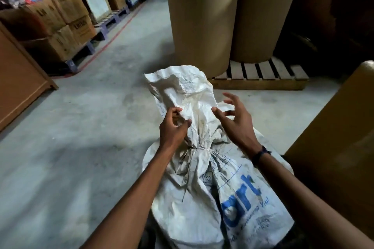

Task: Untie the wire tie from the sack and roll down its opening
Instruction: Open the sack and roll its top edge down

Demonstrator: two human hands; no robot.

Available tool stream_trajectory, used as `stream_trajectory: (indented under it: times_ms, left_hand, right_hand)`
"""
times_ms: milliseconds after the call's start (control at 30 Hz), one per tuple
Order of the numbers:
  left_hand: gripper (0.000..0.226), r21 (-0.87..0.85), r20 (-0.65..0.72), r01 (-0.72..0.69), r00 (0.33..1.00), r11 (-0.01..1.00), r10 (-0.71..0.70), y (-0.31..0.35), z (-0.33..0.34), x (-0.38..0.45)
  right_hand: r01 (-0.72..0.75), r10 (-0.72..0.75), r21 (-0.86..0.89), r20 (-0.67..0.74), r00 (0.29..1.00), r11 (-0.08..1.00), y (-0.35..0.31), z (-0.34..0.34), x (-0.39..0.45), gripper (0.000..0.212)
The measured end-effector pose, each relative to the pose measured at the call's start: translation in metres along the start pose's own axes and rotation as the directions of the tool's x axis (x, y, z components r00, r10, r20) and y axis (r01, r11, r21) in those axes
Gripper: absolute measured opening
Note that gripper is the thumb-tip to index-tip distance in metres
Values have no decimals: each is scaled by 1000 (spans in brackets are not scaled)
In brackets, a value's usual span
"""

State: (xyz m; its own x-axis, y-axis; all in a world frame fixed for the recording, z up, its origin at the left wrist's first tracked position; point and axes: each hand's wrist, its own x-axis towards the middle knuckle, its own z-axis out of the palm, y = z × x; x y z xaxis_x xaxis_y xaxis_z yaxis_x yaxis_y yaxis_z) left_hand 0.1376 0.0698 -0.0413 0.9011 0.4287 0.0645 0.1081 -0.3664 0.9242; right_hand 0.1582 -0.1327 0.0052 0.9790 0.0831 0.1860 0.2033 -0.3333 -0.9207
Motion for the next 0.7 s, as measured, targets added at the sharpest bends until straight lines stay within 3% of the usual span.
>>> stream_trajectory:
  times_ms: [200, 367, 467, 600, 700]
  left_hand:
    - [50, -23, 88, -136, 987, 990, 137, 19, -8, -49]
    - [53, 15, 182, -205, 963, 979, 199, 27, -17, -93]
    - [47, 86, 235, -217, 953, 972, 192, 30, -26, -112]
    - [39, 122, 291, -214, 941, 969, 171, 35, -43, -130]
    - [40, 105, 318, -218, 932, 970, 176, 37, -52, -143]
  right_hand:
    - [63, -64, 42, 32, 997, 997, -50, 2, -18, 74]
    - [-173, 163, 282, 58, 985, 944, -94, -8, -9, 82]
    - [-273, 254, 321, 99, 962, 907, -102, -15, -6, 90]
    - [-318, 294, 223, 136, 946, 921, -92, -20, -18, 72]
    - [-332, 301, 253, 153, 941, 909, -100, -24, -37, 58]
